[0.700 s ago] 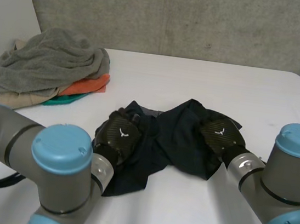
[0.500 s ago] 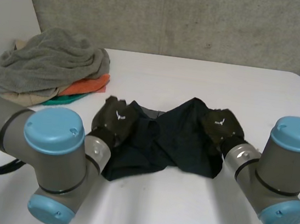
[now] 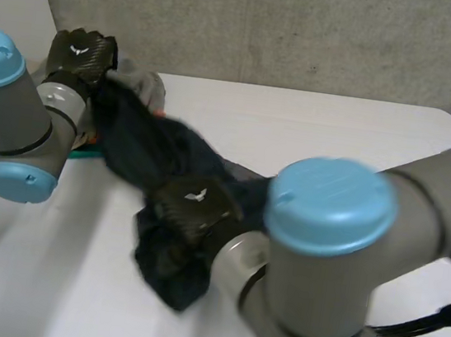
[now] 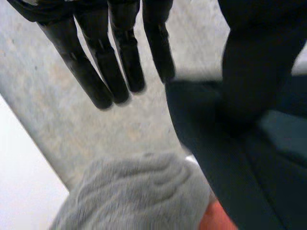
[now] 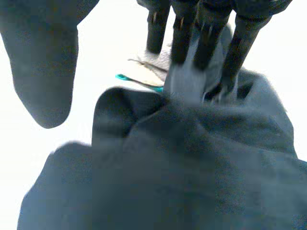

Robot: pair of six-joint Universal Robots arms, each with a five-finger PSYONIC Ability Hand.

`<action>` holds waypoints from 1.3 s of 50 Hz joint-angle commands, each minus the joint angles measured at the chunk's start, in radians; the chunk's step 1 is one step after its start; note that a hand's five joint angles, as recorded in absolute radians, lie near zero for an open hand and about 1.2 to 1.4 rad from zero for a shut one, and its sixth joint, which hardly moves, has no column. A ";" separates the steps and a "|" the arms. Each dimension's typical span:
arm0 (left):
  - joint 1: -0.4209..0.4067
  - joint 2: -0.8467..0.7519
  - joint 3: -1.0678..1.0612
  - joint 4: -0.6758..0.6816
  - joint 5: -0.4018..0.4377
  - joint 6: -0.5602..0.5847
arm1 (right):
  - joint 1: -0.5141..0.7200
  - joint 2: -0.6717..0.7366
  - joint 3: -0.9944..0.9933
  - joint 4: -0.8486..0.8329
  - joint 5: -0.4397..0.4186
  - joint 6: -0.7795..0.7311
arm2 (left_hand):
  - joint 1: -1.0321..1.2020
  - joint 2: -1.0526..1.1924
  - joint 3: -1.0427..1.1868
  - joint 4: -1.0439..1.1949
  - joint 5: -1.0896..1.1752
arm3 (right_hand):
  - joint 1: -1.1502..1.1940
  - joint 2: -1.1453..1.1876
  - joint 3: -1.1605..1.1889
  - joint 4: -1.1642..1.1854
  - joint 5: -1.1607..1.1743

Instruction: Fold the laundry.

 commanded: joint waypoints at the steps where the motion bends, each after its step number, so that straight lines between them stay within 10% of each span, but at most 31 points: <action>1: 0.011 0.041 -0.004 -0.047 -0.007 0.011 | -0.030 -0.057 -0.089 0.151 0.108 0.053 | -0.334 -0.378 -0.383 -0.394 -0.391 | -0.283 -0.275 -0.303 -0.318 -0.297; 13: -0.113 0.355 -0.234 -0.216 -0.025 0.001 | -0.383 -0.248 -0.083 0.351 -0.002 -0.109 | -0.408 -0.452 -0.457 -0.468 -0.465 | -0.283 -0.275 -0.303 -0.318 -0.297; 27: -0.637 0.109 -0.331 -0.233 -0.290 -0.084 | -0.565 0.051 0.035 0.120 -0.168 -0.644 | -0.408 -0.452 -0.457 -0.468 -0.465 | -0.283 -0.275 -0.303 -0.318 -0.297; 34: -0.651 -0.066 -0.224 -0.190 -0.378 -0.060 | -0.577 0.077 0.131 -0.097 -0.189 -0.602 | -0.438 -0.481 -0.486 -0.498 -0.494 | -0.063 -0.055 -0.084 -0.098 -0.078; 40: -0.652 -0.154 -0.126 -0.228 -0.338 -0.055 | -0.569 0.062 0.187 -0.226 -0.174 -0.493 | 0.066 0.022 0.017 0.006 0.009 | 0.929 0.937 0.908 0.894 0.915; 43: -0.651 -0.163 -0.097 -0.250 -0.364 -0.057 | -0.560 0.022 0.203 -0.227 -0.163 -0.444 | 0.751 0.708 0.702 0.691 0.695 | 0.939 0.947 0.918 0.904 0.925; 50: -0.576 0.015 -0.116 -0.258 -0.403 -0.084 | -0.563 -0.126 0.201 -0.158 -0.125 -0.390 | 0.754 0.711 0.705 0.694 0.698 | 0.939 0.947 0.918 0.904 0.925; 58: -0.389 0.444 -0.106 -0.283 -0.159 -0.078 | -0.583 -0.363 -0.004 0.198 -0.099 -0.404 | 0.754 0.711 0.705 0.694 0.698 | 0.939 0.947 0.918 0.904 0.925; 65: -0.252 0.466 -0.026 -0.472 -0.057 -0.084 | -0.582 -0.409 -0.196 0.535 -0.065 -0.457 | 0.754 0.711 0.705 0.694 0.698 | 0.939 0.947 0.918 0.904 0.925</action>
